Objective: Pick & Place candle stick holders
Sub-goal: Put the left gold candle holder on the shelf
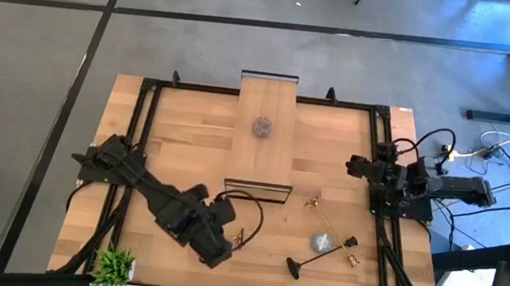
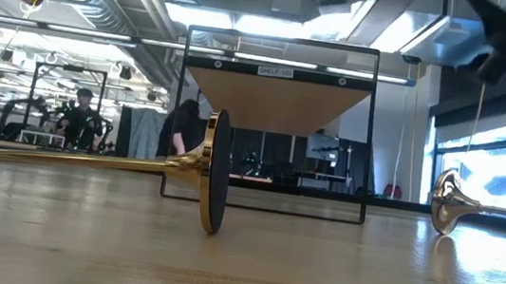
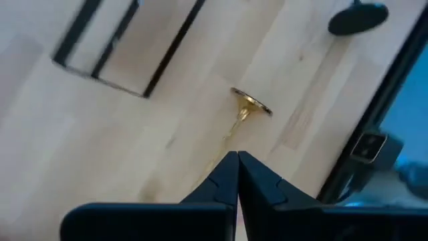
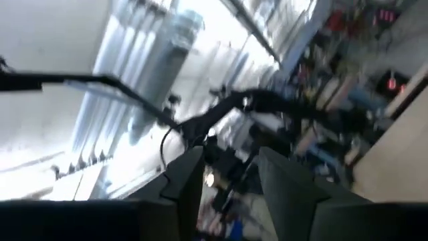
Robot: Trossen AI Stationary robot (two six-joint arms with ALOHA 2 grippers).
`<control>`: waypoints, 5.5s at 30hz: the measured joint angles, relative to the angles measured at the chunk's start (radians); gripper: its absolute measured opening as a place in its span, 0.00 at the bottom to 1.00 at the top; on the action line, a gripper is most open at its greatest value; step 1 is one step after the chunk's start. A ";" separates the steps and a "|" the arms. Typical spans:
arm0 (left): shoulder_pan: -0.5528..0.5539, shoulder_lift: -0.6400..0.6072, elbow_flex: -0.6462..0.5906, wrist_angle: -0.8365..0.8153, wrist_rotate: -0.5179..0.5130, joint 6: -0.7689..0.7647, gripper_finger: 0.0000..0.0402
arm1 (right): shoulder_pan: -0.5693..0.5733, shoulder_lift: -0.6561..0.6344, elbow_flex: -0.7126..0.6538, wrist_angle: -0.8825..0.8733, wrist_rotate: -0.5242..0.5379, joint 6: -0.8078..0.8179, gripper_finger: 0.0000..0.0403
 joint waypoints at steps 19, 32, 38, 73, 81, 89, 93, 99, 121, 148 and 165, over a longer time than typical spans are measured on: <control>-0.018 -0.002 -0.150 0.027 -0.380 -0.900 0.00 | 0.390 0.621 0.451 -0.786 -0.168 0.129 0.36; -0.008 -0.213 -0.458 0.231 -0.325 -0.644 0.00 | 0.443 0.757 0.454 -0.808 0.079 0.386 0.36; -0.032 -0.420 -0.834 0.505 -0.318 -0.546 0.00 | 0.443 0.763 0.454 -0.808 0.104 0.410 0.36; -0.041 -0.891 -1.651 2.171 -0.404 0.445 0.01 | 0.418 1.106 0.568 -1.137 0.016 0.029 0.36; -0.041 -0.891 -1.651 2.163 -0.406 0.442 0.01 | 0.403 1.169 0.632 -1.165 0.050 0.041 0.36; -0.041 -0.890 -1.651 2.144 -0.436 0.443 0.00 | 0.347 1.169 0.632 -1.208 0.042 0.113 0.36; -0.040 -0.890 -1.651 2.138 -0.459 0.421 0.01 | 0.297 1.169 0.631 -1.225 -0.011 0.139 0.36; -0.041 -0.890 -1.651 2.128 -0.465 0.418 0.01 | 0.234 1.171 0.631 -1.219 -0.084 0.155 0.37; -0.041 -0.890 -1.651 2.125 -0.457 0.411 0.01 | 0.268 1.312 0.630 -1.131 -0.150 0.154 0.47; -0.040 -0.890 -1.651 2.118 -0.456 0.407 0.00 | 0.284 1.352 0.630 -1.124 -0.158 0.178 0.47; -0.041 -0.890 -1.651 2.118 -0.456 0.391 0.02 | 0.284 1.351 0.630 -1.126 -0.185 0.153 0.47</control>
